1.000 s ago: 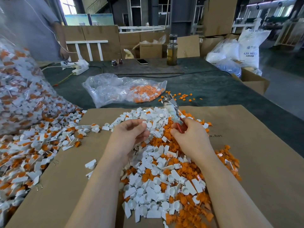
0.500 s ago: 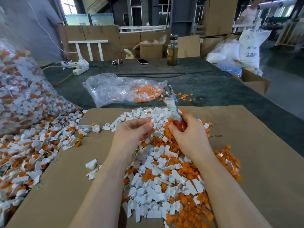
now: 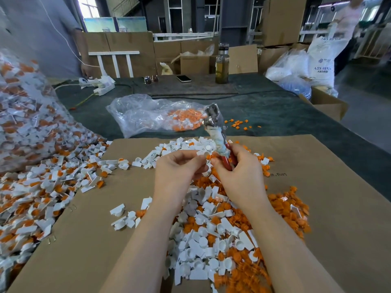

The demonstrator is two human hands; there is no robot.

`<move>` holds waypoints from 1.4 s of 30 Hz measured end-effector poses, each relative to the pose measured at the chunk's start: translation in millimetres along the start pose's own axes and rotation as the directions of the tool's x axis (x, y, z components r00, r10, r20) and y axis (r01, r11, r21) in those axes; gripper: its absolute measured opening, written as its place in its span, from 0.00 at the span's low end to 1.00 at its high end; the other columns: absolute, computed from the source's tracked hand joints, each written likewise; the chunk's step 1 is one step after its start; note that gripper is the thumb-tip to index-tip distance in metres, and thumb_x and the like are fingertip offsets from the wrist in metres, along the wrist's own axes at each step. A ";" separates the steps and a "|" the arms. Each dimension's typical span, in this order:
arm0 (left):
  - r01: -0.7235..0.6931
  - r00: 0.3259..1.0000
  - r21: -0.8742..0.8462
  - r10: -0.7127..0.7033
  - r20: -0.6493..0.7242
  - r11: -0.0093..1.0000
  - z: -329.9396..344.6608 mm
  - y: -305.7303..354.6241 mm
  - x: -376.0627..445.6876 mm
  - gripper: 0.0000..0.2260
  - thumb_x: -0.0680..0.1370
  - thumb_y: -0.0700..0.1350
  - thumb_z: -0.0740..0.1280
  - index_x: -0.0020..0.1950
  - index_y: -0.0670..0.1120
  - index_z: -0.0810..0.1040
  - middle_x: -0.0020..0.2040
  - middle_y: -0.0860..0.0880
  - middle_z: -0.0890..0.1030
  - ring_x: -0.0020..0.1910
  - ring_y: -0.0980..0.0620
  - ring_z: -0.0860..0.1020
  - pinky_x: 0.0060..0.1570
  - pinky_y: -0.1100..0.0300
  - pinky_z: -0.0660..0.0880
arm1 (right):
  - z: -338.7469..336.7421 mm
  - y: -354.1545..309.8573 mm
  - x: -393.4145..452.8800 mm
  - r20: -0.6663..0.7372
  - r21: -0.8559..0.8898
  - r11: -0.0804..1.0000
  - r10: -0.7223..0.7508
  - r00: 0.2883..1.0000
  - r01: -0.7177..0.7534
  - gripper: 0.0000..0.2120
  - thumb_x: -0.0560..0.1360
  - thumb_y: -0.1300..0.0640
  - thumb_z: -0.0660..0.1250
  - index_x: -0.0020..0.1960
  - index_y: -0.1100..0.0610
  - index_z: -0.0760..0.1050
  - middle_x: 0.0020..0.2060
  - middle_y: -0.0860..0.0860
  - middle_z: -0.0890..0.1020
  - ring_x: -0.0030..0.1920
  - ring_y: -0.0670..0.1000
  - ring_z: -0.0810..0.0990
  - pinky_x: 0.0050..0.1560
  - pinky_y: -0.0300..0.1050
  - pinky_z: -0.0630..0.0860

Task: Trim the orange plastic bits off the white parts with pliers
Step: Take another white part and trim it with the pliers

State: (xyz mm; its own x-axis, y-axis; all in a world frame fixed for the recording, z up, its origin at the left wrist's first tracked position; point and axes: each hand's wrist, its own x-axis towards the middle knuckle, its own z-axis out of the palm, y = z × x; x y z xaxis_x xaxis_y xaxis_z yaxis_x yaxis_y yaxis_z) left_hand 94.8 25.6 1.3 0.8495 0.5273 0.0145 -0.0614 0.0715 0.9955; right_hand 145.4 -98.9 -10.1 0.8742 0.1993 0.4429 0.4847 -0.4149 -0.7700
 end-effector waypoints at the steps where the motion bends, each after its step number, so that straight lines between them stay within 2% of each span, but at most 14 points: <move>1: -0.014 1.000 0.005 0.014 -0.003 1.000 0.0 0.1 0.1 0.02 0.74 0.38 0.75 0.45 0.42 0.84 0.36 0.46 0.86 0.37 0.50 0.86 0.35 0.65 0.79 | -0.1 0.4 -0.2 -0.013 0.004 1.000 -0.003 1.000 0.003 0.07 0.75 0.53 0.71 0.52 0.48 0.75 0.39 0.39 0.79 0.41 0.41 0.79 0.40 0.36 0.75; 5: -0.076 0.996 0.093 0.080 -0.035 0.993 1.1 -0.8 -0.1 0.04 0.73 0.40 0.76 0.42 0.48 0.84 0.34 0.49 0.86 0.37 0.52 0.86 0.39 0.62 0.81 | -0.5 0.6 -0.7 -0.051 -0.012 1.000 -0.009 0.999 0.008 0.06 0.75 0.52 0.71 0.48 0.46 0.73 0.34 0.40 0.77 0.37 0.40 0.77 0.34 0.31 0.67; 9: -0.146 0.986 0.167 0.156 -0.050 0.975 1.9 -1.1 -1.4 0.07 0.72 0.45 0.78 0.37 0.55 0.84 0.33 0.52 0.85 0.37 0.53 0.85 0.45 0.55 0.82 | 0.2 -0.7 -1.4 -0.062 -0.038 0.999 -0.024 0.998 0.022 0.07 0.74 0.51 0.71 0.48 0.46 0.73 0.34 0.39 0.77 0.37 0.39 0.77 0.32 0.30 0.67; 14: -0.176 0.981 0.242 0.190 -0.036 0.954 3.8 -1.4 -3.9 0.03 0.73 0.47 0.77 0.40 0.55 0.86 0.35 0.55 0.85 0.38 0.55 0.85 0.47 0.53 0.83 | 0.2 0.8 -0.6 -0.073 -0.051 0.999 -0.018 0.997 0.014 0.06 0.74 0.51 0.70 0.50 0.47 0.75 0.34 0.39 0.77 0.39 0.38 0.77 0.31 0.29 0.69; 18: -0.190 0.980 0.247 0.198 -0.007 0.950 5.0 -0.5 -4.8 0.07 0.73 0.45 0.77 0.39 0.57 0.85 0.36 0.56 0.85 0.39 0.54 0.85 0.47 0.51 0.83 | 1.0 2.0 -0.2 -0.077 -0.083 0.996 -0.017 0.997 0.011 0.07 0.74 0.51 0.71 0.50 0.49 0.76 0.35 0.37 0.75 0.36 0.37 0.76 0.31 0.28 0.67; 24: -0.229 0.972 0.254 0.236 0.004 0.940 7.1 -2.6 -4.9 0.06 0.73 0.45 0.77 0.40 0.57 0.85 0.36 0.58 0.85 0.38 0.57 0.84 0.44 0.57 0.83 | -0.2 1.1 -0.4 -0.096 -0.051 0.998 -0.025 0.995 0.020 0.06 0.74 0.52 0.71 0.47 0.48 0.75 0.34 0.37 0.75 0.40 0.34 0.76 0.35 0.26 0.70; 29: -0.291 0.954 0.301 0.297 0.028 0.908 9.0 -5.1 -5.4 0.10 0.73 0.43 0.76 0.39 0.59 0.84 0.35 0.61 0.84 0.37 0.62 0.83 0.38 0.70 0.78 | 1.1 0.9 -0.7 -0.100 -0.086 0.996 -0.036 0.994 0.028 0.05 0.73 0.54 0.72 0.47 0.51 0.76 0.33 0.36 0.73 0.34 0.37 0.74 0.31 0.28 0.66; 33: -0.312 0.949 0.305 0.313 0.045 0.900 8.3 -5.9 -5.5 0.12 0.73 0.41 0.76 0.39 0.59 0.84 0.36 0.61 0.84 0.37 0.61 0.83 0.39 0.68 0.79 | 1.1 0.7 -0.9 -0.090 -0.091 0.995 -0.043 0.995 0.035 0.07 0.73 0.55 0.72 0.46 0.47 0.74 0.34 0.35 0.73 0.36 0.36 0.74 0.33 0.28 0.64; 37: -0.318 0.946 0.296 0.321 0.039 0.901 8.4 -5.7 -5.5 0.12 0.73 0.41 0.76 0.37 0.59 0.83 0.35 0.60 0.84 0.36 0.61 0.83 0.38 0.69 0.78 | 0.1 1.9 0.5 -0.055 -0.090 0.995 -0.040 0.998 0.035 0.08 0.74 0.54 0.72 0.48 0.46 0.74 0.34 0.35 0.73 0.37 0.36 0.75 0.32 0.27 0.67; 42: -0.243 0.967 0.246 0.253 -0.009 0.938 9.4 -6.5 -4.1 0.08 0.73 0.43 0.76 0.37 0.55 0.84 0.34 0.57 0.85 0.35 0.59 0.83 0.36 0.69 0.77 | -5.9 3.2 3.1 0.046 0.053 0.998 -0.022 0.999 0.020 0.09 0.75 0.56 0.71 0.50 0.44 0.74 0.38 0.36 0.78 0.45 0.32 0.76 0.39 0.23 0.71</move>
State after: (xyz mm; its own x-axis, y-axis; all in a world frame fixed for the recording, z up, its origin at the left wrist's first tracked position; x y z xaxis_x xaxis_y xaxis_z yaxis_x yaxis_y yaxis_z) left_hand 96.6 15.0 -4.3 0.8014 0.5361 0.2654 -0.1357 -0.2692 0.9535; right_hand 149.5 -104.8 -8.5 0.8637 0.2491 0.4382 0.5027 -0.3630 -0.7845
